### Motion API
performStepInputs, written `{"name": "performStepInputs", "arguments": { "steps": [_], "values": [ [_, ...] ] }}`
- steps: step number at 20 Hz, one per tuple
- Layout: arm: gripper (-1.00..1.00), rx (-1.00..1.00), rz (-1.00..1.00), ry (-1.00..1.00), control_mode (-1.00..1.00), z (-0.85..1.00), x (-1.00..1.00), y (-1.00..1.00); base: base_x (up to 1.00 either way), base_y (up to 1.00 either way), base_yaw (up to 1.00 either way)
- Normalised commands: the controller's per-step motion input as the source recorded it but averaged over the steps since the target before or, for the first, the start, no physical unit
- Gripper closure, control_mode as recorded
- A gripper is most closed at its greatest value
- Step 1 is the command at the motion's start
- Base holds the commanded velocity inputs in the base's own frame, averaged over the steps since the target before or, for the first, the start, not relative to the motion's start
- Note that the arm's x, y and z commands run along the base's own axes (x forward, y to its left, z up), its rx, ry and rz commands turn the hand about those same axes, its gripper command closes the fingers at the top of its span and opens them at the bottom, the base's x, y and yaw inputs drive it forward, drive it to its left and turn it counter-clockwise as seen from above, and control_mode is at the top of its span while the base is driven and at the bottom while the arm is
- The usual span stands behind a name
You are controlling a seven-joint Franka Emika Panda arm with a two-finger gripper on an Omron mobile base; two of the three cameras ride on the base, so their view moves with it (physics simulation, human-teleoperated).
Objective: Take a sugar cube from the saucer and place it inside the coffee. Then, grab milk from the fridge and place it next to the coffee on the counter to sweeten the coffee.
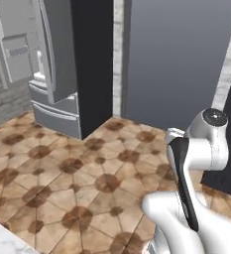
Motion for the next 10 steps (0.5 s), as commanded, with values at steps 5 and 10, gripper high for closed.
{"name": "performStepInputs", "arguments": {
  "steps": [5,10],
  "values": [
    [-1.0,0.0,0.0,0.0,1.0,0.0,0.0,0.0,1.0,0.14,0.2],
    [-1.0,0.0,0.0,0.0,1.0,0.0,0.0,0.0,1.0,0.27,0.13]
  ]
}}
